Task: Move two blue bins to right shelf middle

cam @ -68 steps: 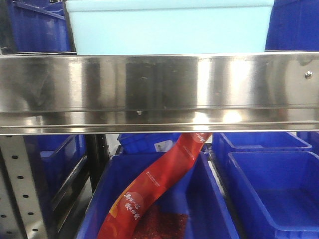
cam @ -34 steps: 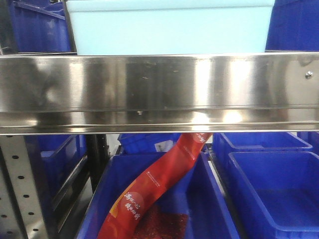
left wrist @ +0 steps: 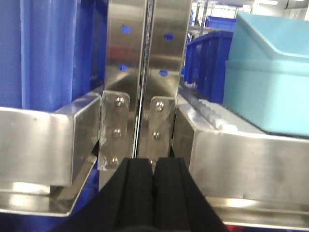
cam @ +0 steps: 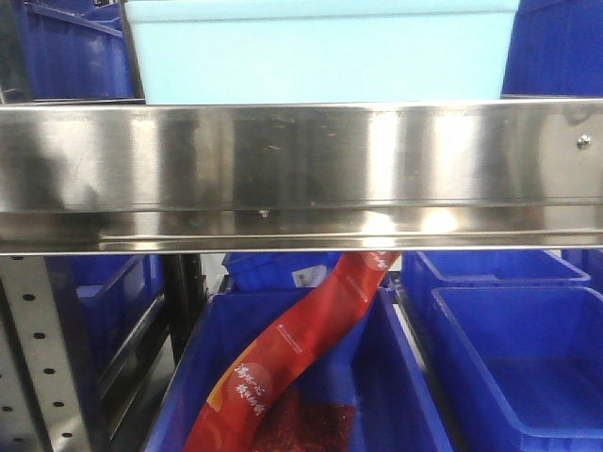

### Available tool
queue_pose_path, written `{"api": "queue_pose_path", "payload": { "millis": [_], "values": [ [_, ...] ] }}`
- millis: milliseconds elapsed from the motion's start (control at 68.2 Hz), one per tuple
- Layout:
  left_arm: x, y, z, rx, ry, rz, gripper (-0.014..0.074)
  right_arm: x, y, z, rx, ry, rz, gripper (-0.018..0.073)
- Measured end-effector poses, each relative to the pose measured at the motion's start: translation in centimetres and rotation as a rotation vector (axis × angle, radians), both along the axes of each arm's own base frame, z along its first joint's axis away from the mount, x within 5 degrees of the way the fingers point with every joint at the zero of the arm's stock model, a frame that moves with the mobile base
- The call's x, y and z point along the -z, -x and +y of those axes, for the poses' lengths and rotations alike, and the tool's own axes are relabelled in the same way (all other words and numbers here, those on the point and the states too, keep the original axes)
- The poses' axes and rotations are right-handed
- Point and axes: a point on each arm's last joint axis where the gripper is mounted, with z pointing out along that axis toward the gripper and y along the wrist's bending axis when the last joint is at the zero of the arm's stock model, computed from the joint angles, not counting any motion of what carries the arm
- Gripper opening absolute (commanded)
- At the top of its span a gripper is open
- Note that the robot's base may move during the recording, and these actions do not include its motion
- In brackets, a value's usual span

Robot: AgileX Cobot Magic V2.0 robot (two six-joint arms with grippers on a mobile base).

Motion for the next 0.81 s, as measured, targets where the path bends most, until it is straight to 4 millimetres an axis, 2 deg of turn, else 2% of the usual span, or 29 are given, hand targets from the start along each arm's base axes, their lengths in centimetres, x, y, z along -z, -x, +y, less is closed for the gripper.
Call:
{"api": "queue_pose_path", "payload": {
  "millis": [616,807],
  "values": [
    [-0.1,0.0,0.0,0.001,0.002,-0.007,-0.0111,0.0,0.0,0.0,0.012,0.006,-0.003,-0.0162],
    [-0.1,0.0,0.0,0.001,0.002,-0.007,-0.0111,1.5,-0.7,0.0,0.107,0.030,0.004,-0.0162]
  ]
}}
